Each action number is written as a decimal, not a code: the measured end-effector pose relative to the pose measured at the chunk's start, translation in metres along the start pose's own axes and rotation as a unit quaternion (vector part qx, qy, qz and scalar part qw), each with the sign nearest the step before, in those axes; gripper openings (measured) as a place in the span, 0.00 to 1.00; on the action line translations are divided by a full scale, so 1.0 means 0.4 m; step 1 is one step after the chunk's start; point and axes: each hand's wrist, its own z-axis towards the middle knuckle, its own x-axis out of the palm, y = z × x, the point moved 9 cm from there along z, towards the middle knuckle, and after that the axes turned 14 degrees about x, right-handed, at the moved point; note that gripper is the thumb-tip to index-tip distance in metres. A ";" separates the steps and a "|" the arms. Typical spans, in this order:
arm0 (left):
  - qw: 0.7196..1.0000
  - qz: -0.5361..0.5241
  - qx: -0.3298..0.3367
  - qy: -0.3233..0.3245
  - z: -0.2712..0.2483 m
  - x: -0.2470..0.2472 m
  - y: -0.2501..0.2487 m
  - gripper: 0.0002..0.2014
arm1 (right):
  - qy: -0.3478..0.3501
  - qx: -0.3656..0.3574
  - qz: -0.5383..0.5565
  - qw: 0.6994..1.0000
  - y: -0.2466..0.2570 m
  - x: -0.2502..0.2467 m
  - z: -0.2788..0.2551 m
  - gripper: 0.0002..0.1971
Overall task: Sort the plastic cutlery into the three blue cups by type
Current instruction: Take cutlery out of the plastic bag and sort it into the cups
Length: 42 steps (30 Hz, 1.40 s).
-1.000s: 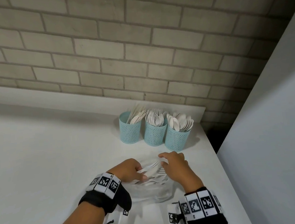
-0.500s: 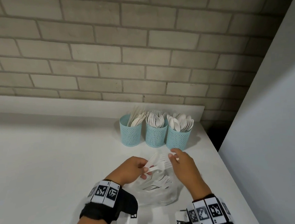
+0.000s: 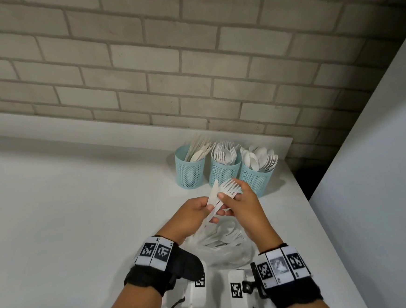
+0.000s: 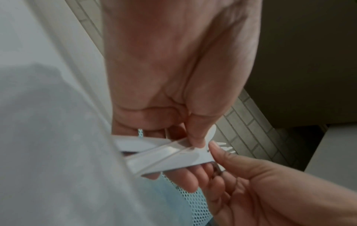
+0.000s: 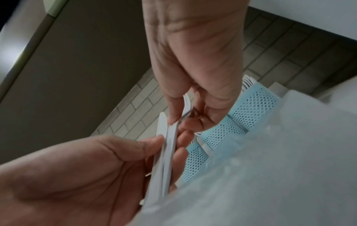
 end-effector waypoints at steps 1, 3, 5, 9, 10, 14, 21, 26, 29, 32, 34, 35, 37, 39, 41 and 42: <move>1.000 0.002 0.002 -0.001 -0.001 0.003 -0.003 0.13 | 0.003 0.003 0.010 1.000 -0.003 0.001 0.001 0.18; 1.000 0.008 0.005 -0.003 -0.001 0.006 -0.005 0.14 | -0.002 0.005 0.007 1.000 -0.003 -0.006 0.000 0.10; 1.000 0.022 0.003 -0.004 -0.003 0.008 -0.007 0.14 | -0.013 0.008 0.010 1.000 -0.002 -0.020 0.000 0.08; 1.000 0.017 -0.003 0.000 -0.002 0.020 -0.012 0.13 | -0.029 -0.008 0.019 0.999 0.010 -0.041 -0.003 0.08; 1.000 0.014 -0.004 0.003 0.000 0.024 -0.015 0.13 | -0.029 -0.011 0.026 0.999 0.011 -0.044 -0.004 0.07; 1.000 0.022 -0.003 -0.002 0.011 0.033 -0.028 0.12 | -0.041 -0.027 0.086 0.995 0.014 -0.069 -0.010 0.05; 0.998 0.011 -0.022 -0.057 0.019 0.024 -0.022 0.12 | -0.114 -0.068 0.155 0.979 0.072 -0.173 -0.002 0.08; 0.990 -0.032 -0.015 -0.139 0.021 -0.003 -0.018 0.11 | -0.199 -0.162 0.221 0.941 0.182 -0.270 -0.004 0.10; 0.989 -0.038 0.011 -0.141 0.025 -0.008 -0.047 0.10 | -0.220 -0.228 0.196 0.928 0.269 -0.271 0.002 0.10; 0.988 -0.047 0.022 -0.146 0.029 -0.016 -0.060 0.09 | -0.224 -0.262 0.138 0.928 0.325 -0.233 0.040 0.09; 0.987 -0.050 0.026 -0.153 0.030 -0.023 -0.063 0.09 | -0.229 -0.271 0.077 0.932 0.339 -0.203 0.075 0.08; 0.986 -0.048 0.029 -0.156 0.030 -0.026 -0.063 0.09 | -0.234 -0.273 0.034 0.933 0.342 -0.188 0.090 0.08; 0.986 -0.029 0.030 -0.160 0.030 -0.032 -0.060 0.07 | -0.243 -0.268 -0.064 0.930 0.341 -0.155 0.122 0.08; 0.986 -0.015 0.025 -0.164 0.029 -0.039 -0.054 0.05 | -0.240 -0.250 -0.164 0.924 0.334 -0.120 0.153 0.10; 0.986 -0.012 0.022 -0.164 0.031 -0.043 -0.047 0.12 | -0.246 -0.207 -0.274 0.906 0.312 -0.097 0.194 0.12; 0.987 -0.009 0.018 -0.162 0.031 -0.045 -0.045 0.13 | -0.255 -0.183 -0.346 0.884 0.295 -0.088 0.215 0.13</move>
